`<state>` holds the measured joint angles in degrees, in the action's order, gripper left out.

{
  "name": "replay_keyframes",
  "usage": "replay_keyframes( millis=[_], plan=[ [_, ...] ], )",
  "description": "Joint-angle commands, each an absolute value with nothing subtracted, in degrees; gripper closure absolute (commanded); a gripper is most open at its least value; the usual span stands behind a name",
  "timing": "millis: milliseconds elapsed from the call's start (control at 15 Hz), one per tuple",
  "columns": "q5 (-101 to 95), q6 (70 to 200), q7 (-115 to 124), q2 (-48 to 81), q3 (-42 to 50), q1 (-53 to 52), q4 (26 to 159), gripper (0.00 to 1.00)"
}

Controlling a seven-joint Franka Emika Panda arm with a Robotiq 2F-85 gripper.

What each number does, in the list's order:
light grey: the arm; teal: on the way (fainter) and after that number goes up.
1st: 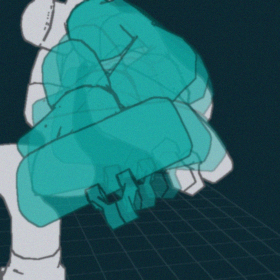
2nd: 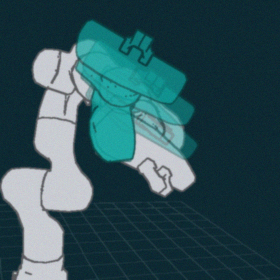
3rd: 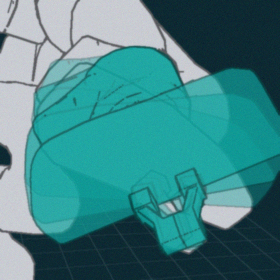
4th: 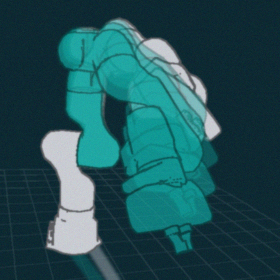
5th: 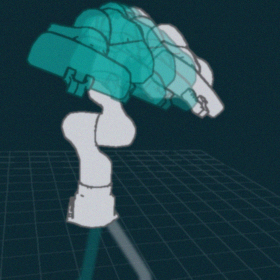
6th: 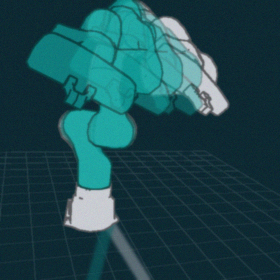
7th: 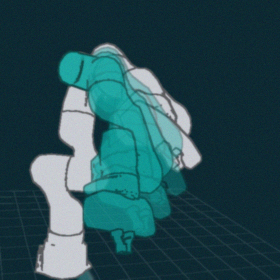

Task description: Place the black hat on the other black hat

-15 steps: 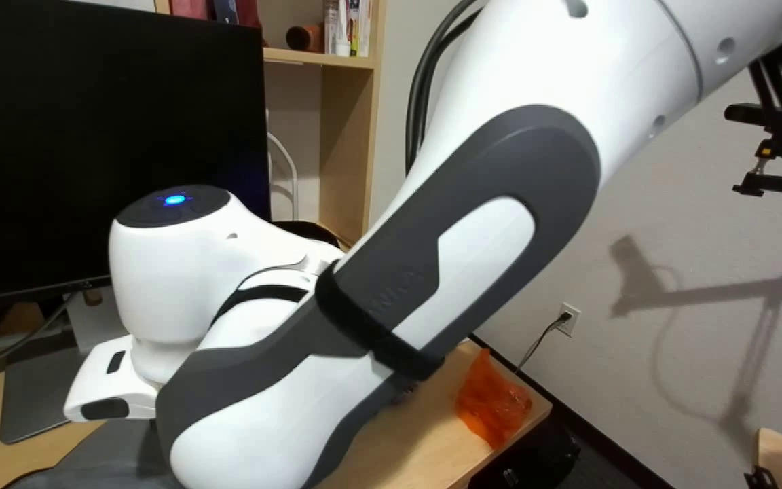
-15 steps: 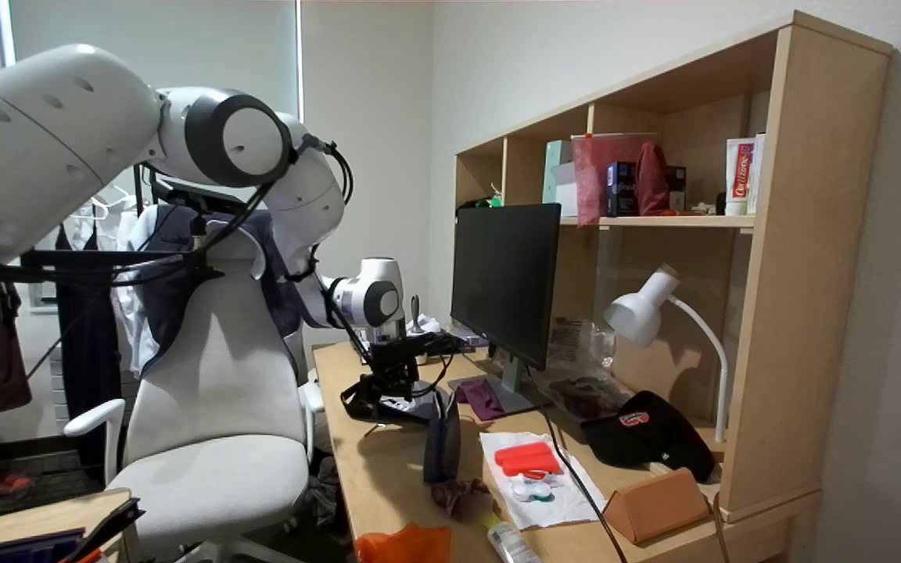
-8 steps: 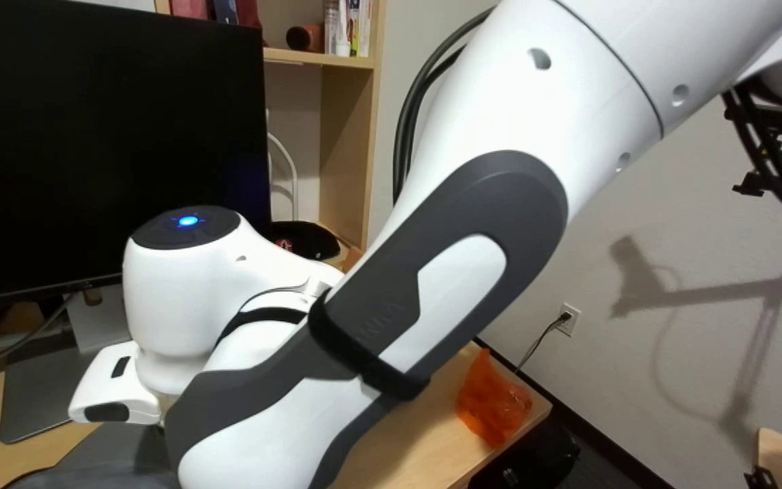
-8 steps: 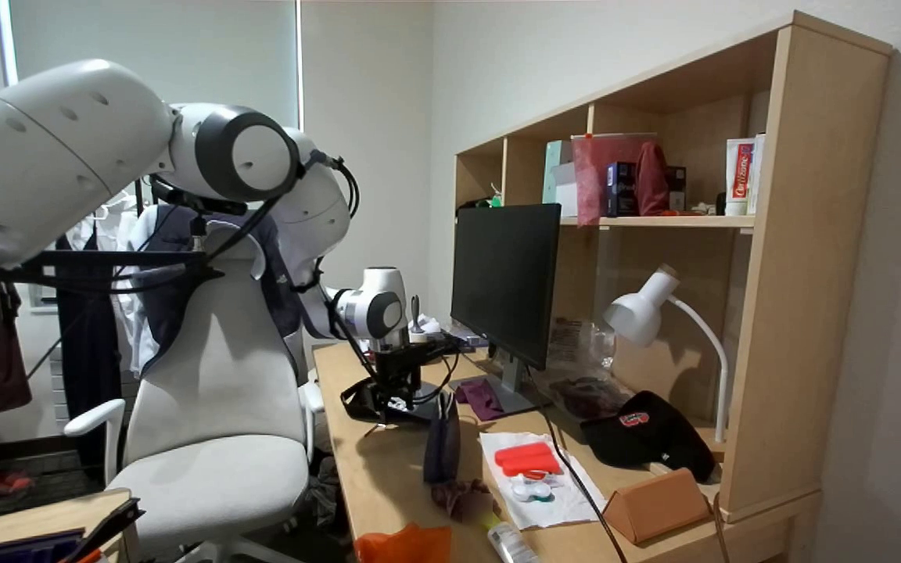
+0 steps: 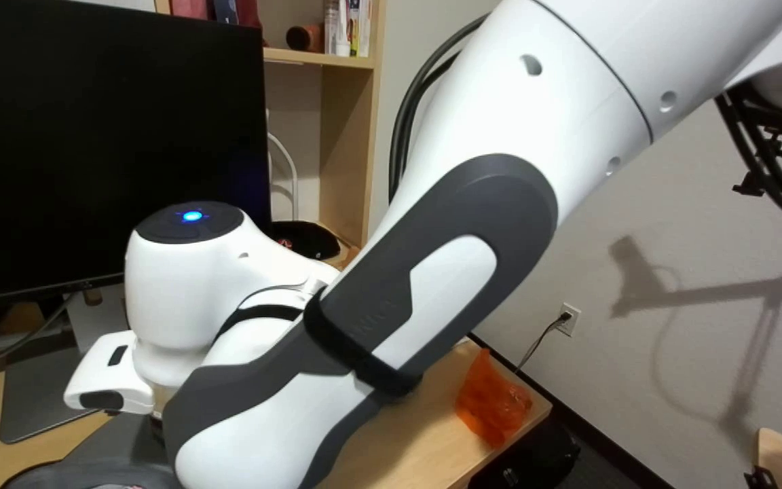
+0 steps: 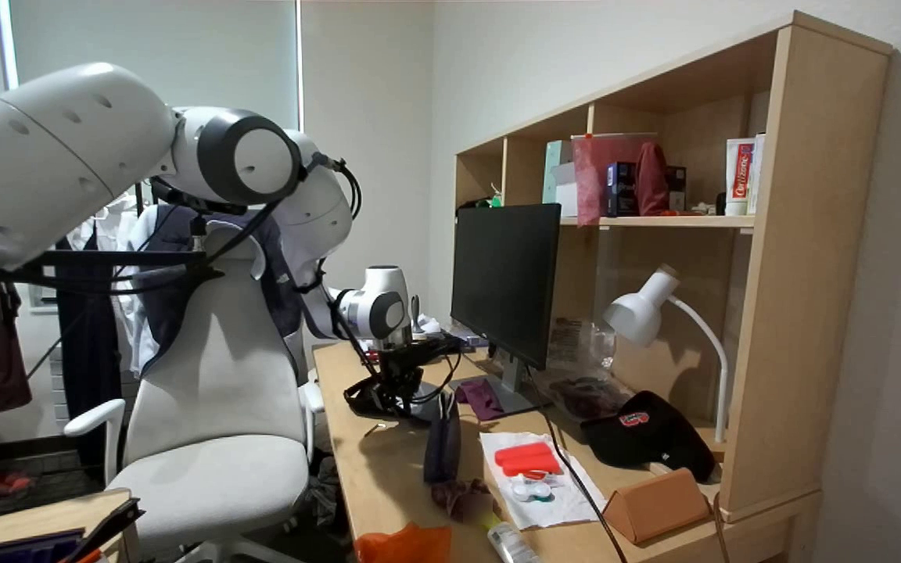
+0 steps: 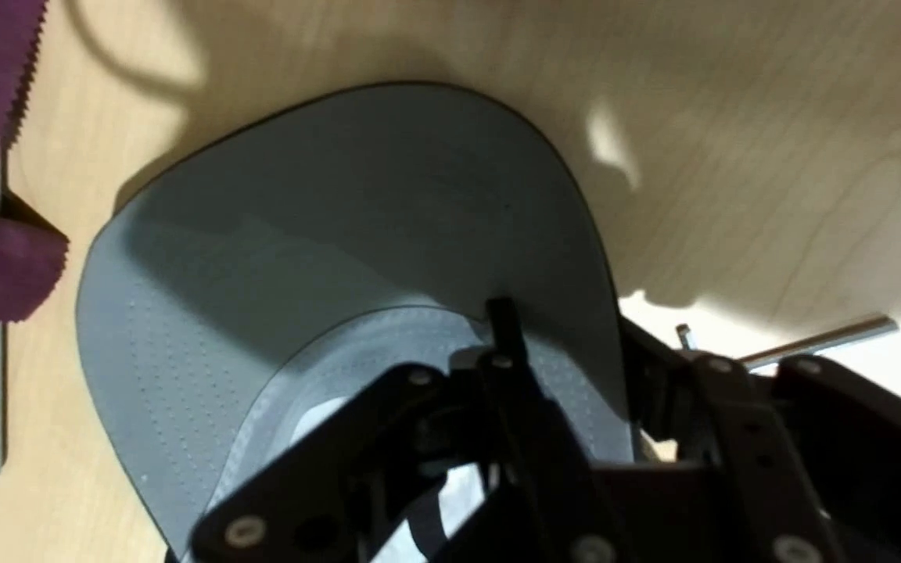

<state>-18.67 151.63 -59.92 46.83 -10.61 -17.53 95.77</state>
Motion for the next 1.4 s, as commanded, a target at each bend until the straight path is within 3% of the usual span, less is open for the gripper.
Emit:
replay_keyframes(
  millis=[0,333,733,800,1067,1333],
  plan=[
    [-16.02,154.3,-60.18,43.73,-15.09,-12.74,98.97,0.92],
    [-9.03,163.63,-66.22,37.71,-27.06,-0.86,108.06,0.91],
    [10.6,170.58,-85.94,36.2,-53.71,24.65,120.97,0.91],
    [5.48,167.86,-79.81,38.12,-46.75,17.59,115.38,0.9],
    [5.43,167.84,-80.37,38.26,-47.14,18.52,115.88,0.91],
    [9.1,168.03,-85.38,45.31,-61.47,31.24,115.81,0.91]
  ],
)
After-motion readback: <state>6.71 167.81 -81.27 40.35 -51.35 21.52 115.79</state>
